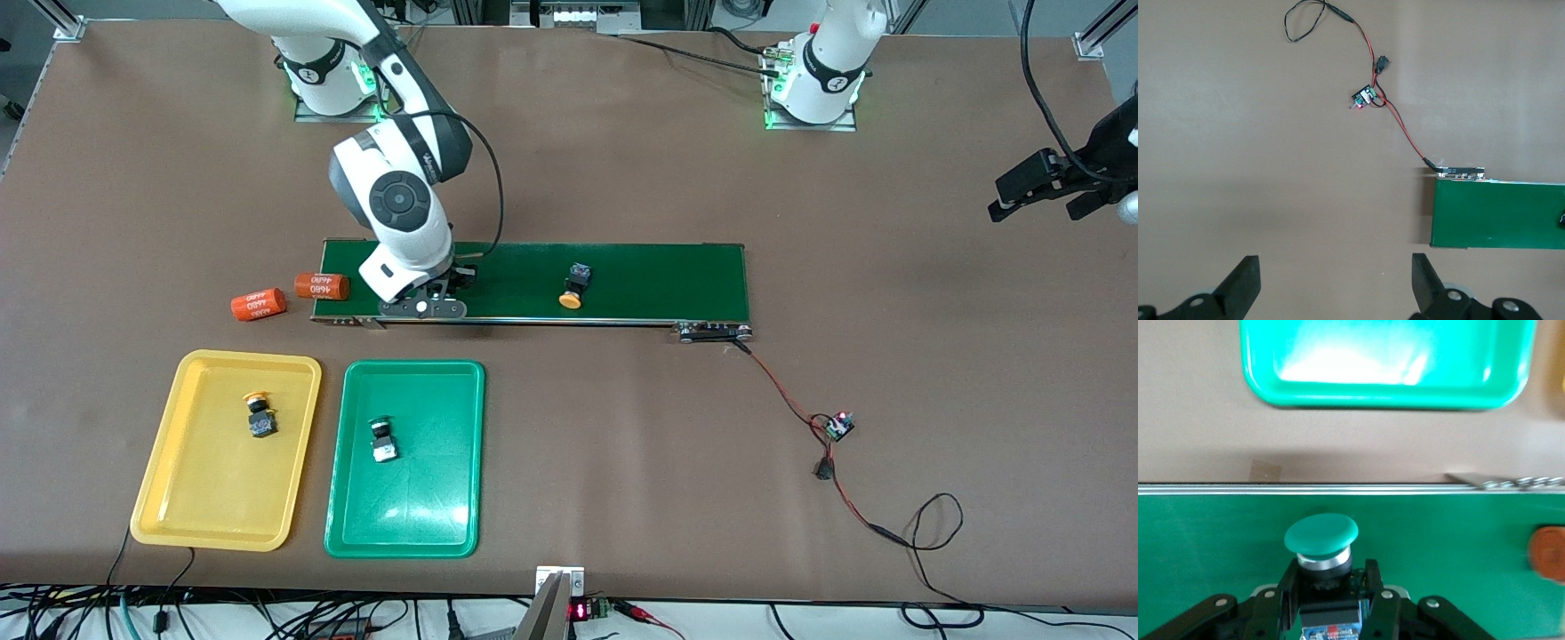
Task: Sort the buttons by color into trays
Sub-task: 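Lift the green button and carry it over the green tray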
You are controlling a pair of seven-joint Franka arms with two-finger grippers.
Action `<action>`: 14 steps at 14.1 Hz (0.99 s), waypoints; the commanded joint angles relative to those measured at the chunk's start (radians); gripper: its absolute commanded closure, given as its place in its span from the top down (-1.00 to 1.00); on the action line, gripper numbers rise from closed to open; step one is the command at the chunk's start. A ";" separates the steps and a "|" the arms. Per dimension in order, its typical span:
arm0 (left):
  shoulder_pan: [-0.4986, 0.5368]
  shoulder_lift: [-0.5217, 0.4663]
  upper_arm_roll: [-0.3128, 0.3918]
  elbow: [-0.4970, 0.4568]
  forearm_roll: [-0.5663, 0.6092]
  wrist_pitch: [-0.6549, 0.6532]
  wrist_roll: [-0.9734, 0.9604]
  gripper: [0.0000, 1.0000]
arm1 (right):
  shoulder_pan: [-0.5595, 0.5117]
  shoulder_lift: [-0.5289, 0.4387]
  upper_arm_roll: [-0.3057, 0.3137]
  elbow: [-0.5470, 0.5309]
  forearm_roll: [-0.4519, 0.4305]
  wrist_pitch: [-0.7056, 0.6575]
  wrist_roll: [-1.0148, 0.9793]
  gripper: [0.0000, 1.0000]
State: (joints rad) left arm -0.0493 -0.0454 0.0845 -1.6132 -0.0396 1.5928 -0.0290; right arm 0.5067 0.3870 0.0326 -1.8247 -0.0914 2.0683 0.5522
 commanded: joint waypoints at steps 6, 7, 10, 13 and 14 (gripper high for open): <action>0.003 -0.001 0.000 0.007 0.015 0.009 0.017 1.00 | -0.048 0.026 -0.092 0.151 -0.004 0.054 -0.328 -0.40; 0.003 -0.001 0.000 0.007 0.017 0.009 0.017 1.00 | -0.053 0.045 -0.094 0.151 -0.004 0.122 -0.328 -0.40; 0.002 0.001 0.000 0.007 0.017 0.009 0.017 1.00 | -0.053 0.131 -0.095 0.173 -0.004 0.258 -0.325 -0.40; 0.002 0.001 0.000 0.007 0.017 0.010 0.017 1.00 | -0.053 0.229 -0.126 0.186 -0.027 0.415 -0.328 -0.40; 0.002 0.001 0.000 0.007 0.017 0.010 0.017 1.00 | -0.045 0.254 -0.135 0.186 -0.037 0.456 -0.327 -0.40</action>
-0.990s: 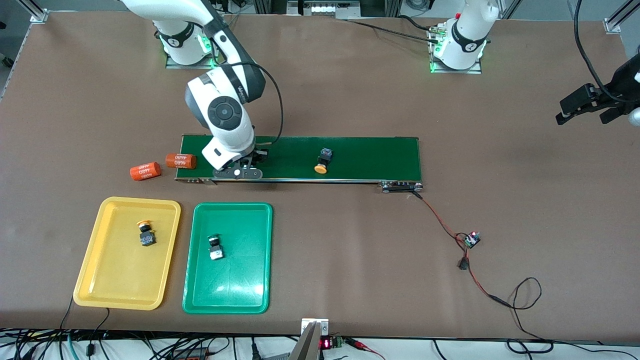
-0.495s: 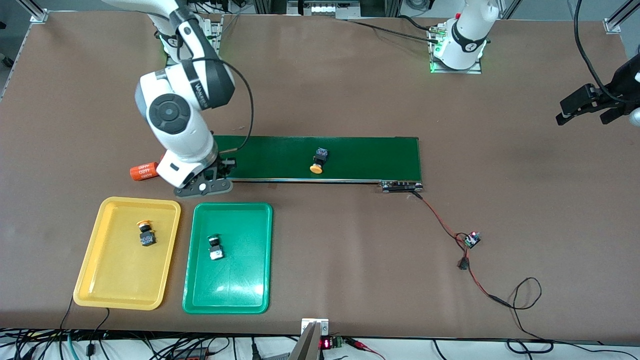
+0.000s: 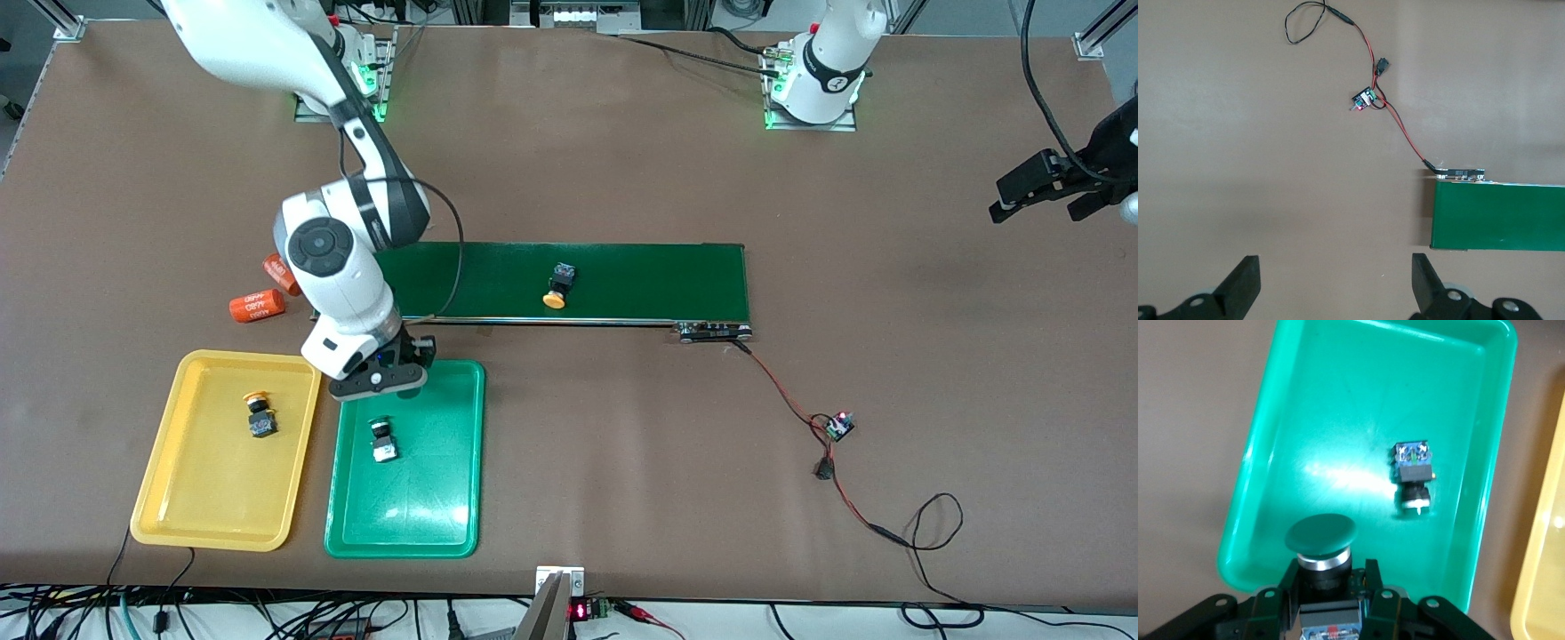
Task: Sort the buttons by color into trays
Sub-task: 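Lift the green button and carry it over the green tray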
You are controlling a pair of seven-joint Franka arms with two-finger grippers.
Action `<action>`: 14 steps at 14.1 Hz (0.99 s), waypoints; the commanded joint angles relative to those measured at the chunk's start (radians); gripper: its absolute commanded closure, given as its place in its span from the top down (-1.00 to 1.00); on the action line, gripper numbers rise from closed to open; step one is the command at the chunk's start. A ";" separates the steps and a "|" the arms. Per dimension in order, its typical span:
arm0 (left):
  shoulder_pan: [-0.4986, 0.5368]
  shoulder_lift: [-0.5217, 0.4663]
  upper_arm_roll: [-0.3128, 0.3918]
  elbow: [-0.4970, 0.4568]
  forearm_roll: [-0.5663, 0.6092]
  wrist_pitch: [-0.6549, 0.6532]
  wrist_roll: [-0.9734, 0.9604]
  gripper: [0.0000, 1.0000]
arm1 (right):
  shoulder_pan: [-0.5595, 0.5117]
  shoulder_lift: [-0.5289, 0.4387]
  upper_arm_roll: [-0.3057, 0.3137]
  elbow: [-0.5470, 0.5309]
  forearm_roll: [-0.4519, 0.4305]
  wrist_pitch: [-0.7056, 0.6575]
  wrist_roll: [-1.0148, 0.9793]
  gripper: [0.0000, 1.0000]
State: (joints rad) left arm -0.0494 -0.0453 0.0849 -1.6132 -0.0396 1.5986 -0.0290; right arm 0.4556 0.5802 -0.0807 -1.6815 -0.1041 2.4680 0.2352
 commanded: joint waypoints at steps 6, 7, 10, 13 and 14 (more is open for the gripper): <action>0.003 0.001 0.000 0.001 0.009 0.014 0.017 1.00 | 0.009 0.125 -0.024 0.065 -0.023 0.114 -0.001 -0.11; 0.002 0.001 0.000 -0.001 0.009 0.029 0.017 1.00 | 0.009 0.128 -0.024 0.065 -0.023 0.118 -0.002 0.11; 0.002 0.002 0.000 -0.001 0.012 0.041 0.017 1.00 | 0.012 0.132 -0.024 0.063 -0.025 0.123 0.000 0.85; 0.002 0.002 0.000 -0.001 0.012 0.041 0.017 1.00 | 0.012 0.133 -0.024 0.063 -0.023 0.154 -0.007 0.95; 0.002 0.002 0.000 -0.001 0.012 0.041 0.017 1.00 | 0.015 0.132 -0.024 0.063 -0.019 0.146 -0.007 0.95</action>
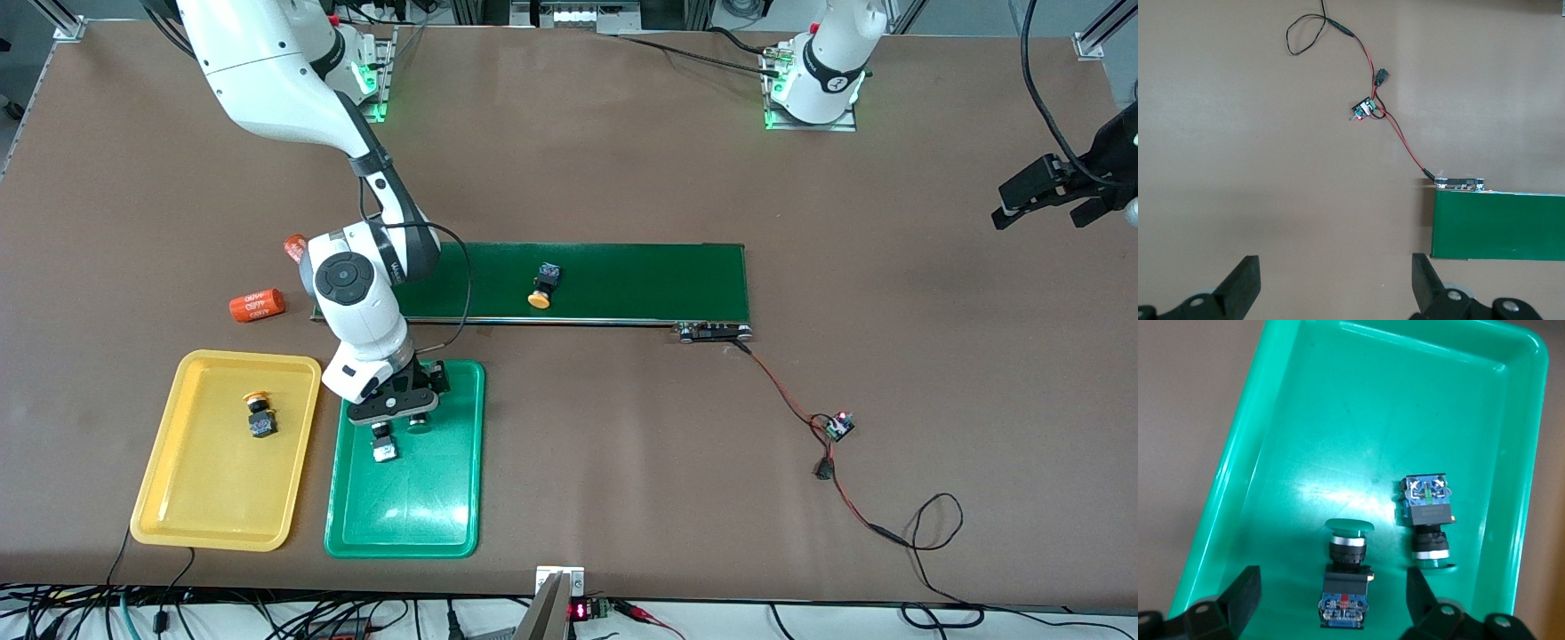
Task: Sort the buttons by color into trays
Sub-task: 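Open the right gripper to drop the green button into the tray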
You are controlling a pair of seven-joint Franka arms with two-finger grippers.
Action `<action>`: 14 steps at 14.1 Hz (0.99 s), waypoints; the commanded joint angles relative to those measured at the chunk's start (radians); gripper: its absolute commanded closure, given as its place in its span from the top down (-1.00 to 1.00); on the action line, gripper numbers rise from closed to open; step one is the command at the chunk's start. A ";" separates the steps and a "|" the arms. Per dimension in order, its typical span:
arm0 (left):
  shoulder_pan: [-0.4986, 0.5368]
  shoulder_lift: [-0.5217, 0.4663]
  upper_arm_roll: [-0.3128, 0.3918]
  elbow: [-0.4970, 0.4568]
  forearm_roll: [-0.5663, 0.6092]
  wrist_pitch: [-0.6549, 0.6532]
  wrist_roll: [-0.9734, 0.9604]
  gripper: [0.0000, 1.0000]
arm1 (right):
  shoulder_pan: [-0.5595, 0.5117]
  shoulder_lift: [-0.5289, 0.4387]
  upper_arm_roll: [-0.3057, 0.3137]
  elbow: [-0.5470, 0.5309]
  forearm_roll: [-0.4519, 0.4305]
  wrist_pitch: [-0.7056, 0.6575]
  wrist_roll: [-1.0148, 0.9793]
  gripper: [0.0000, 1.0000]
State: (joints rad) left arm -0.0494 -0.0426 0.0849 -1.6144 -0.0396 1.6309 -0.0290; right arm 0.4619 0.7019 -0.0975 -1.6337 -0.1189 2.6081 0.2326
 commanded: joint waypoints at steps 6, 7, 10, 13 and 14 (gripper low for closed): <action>0.002 0.000 -0.001 0.001 0.010 0.009 0.017 1.00 | 0.037 -0.064 -0.008 0.015 0.054 -0.176 0.014 0.95; 0.002 0.000 -0.001 0.001 0.012 0.009 0.017 1.00 | 0.037 -0.090 -0.008 0.015 0.058 -0.233 0.014 1.00; 0.002 0.000 -0.001 0.001 0.012 0.009 0.017 1.00 | 0.037 -0.157 -0.007 0.015 0.059 -0.403 0.022 1.00; 0.002 0.001 -0.002 0.001 0.012 0.009 0.017 1.00 | 0.043 -0.200 0.001 0.015 0.062 -0.517 0.192 1.00; 0.002 0.001 -0.002 0.001 0.012 0.009 0.017 1.00 | 0.050 -0.214 0.001 0.015 0.062 -0.545 0.223 1.00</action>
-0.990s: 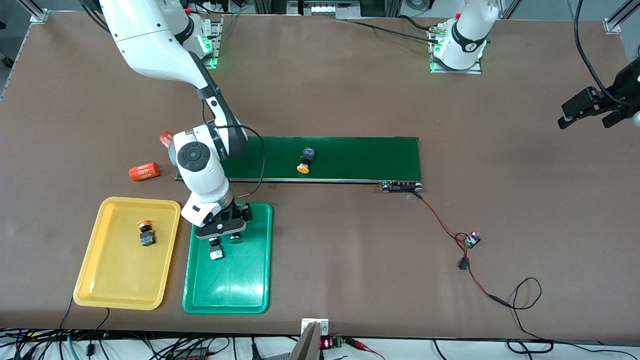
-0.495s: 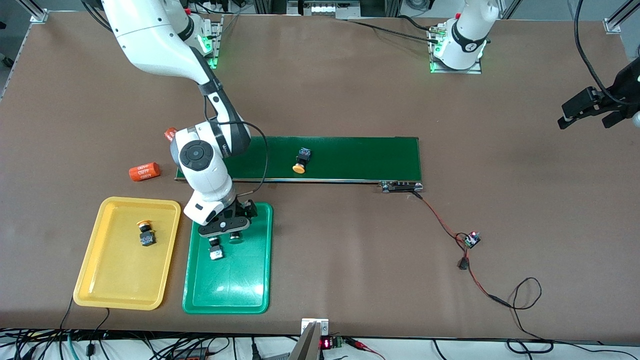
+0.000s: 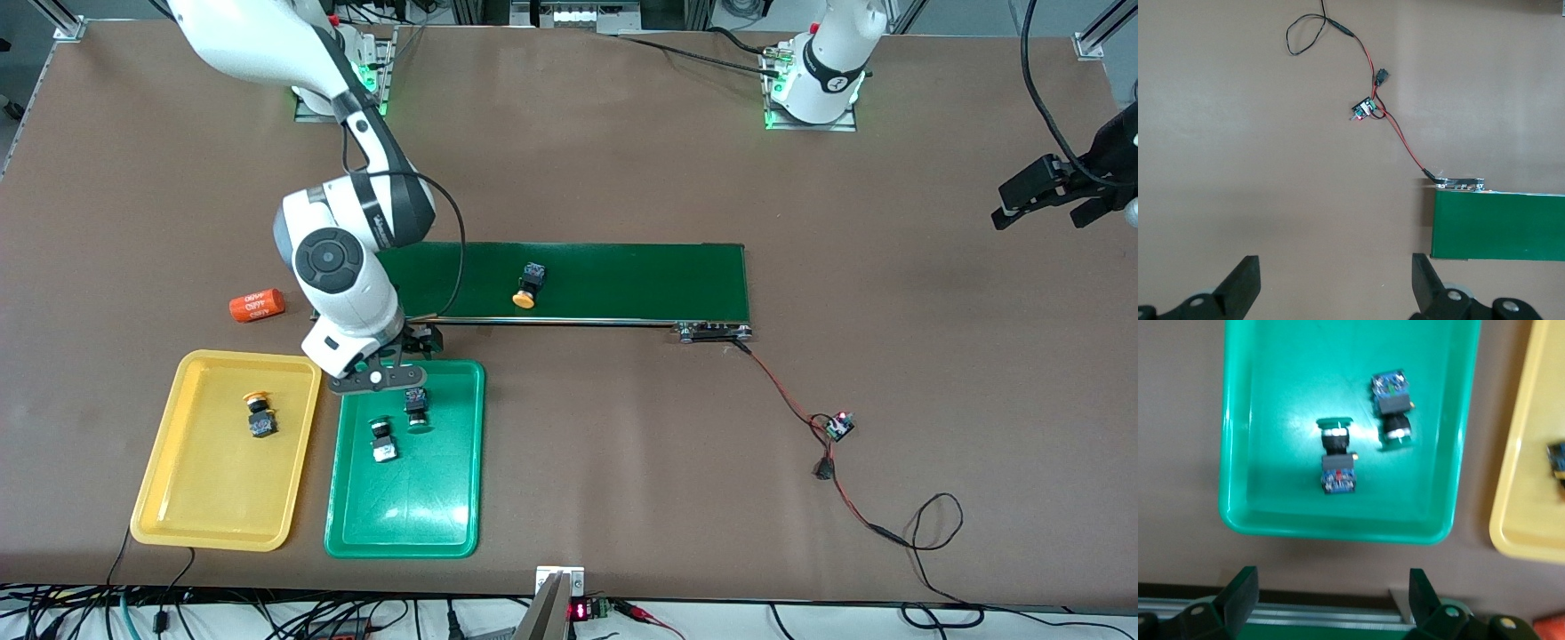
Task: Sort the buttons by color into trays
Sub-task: 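Open the right gripper to drop the green button into the tray, then move the right gripper back over the belt toward the yellow button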
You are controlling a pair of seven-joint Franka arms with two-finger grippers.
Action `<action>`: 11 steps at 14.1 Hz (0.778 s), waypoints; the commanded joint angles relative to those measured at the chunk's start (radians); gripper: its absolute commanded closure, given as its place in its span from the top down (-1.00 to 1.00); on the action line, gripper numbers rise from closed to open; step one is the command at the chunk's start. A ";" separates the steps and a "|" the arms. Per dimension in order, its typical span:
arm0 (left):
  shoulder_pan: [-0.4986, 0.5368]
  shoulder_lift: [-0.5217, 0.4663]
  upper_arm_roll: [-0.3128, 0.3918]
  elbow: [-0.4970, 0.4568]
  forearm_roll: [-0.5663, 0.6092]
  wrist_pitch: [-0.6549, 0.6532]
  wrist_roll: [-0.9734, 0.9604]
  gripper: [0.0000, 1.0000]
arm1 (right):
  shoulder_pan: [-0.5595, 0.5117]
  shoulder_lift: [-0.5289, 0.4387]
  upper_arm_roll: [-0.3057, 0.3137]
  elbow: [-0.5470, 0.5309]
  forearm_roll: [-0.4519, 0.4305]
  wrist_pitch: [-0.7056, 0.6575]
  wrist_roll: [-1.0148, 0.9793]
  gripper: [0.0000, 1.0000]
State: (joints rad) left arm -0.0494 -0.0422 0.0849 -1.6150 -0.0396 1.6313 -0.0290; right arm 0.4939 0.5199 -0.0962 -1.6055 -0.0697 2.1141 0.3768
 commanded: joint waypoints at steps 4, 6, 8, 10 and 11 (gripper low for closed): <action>0.002 0.007 0.000 0.001 0.012 0.009 0.017 1.00 | 0.020 -0.061 0.000 -0.016 0.027 -0.121 0.250 1.00; 0.002 0.010 0.000 0.003 0.012 0.009 0.017 1.00 | 0.032 -0.073 0.003 -0.019 0.030 -0.125 0.296 1.00; 0.002 0.010 0.000 0.003 0.012 0.010 0.017 1.00 | 0.038 -0.087 0.004 -0.025 0.040 -0.125 0.345 1.00; 0.002 0.010 0.000 0.001 0.018 0.010 0.017 1.00 | 0.034 -0.103 0.003 -0.030 0.099 -0.149 0.350 1.00; 0.002 0.010 0.000 0.001 0.018 0.010 0.017 1.00 | 0.029 -0.118 0.001 -0.031 0.113 -0.169 0.350 1.00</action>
State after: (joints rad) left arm -0.0494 -0.0308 0.0849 -1.6153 -0.0396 1.6335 -0.0290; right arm 0.5276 0.4512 -0.0928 -1.6086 0.0052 1.9813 0.7075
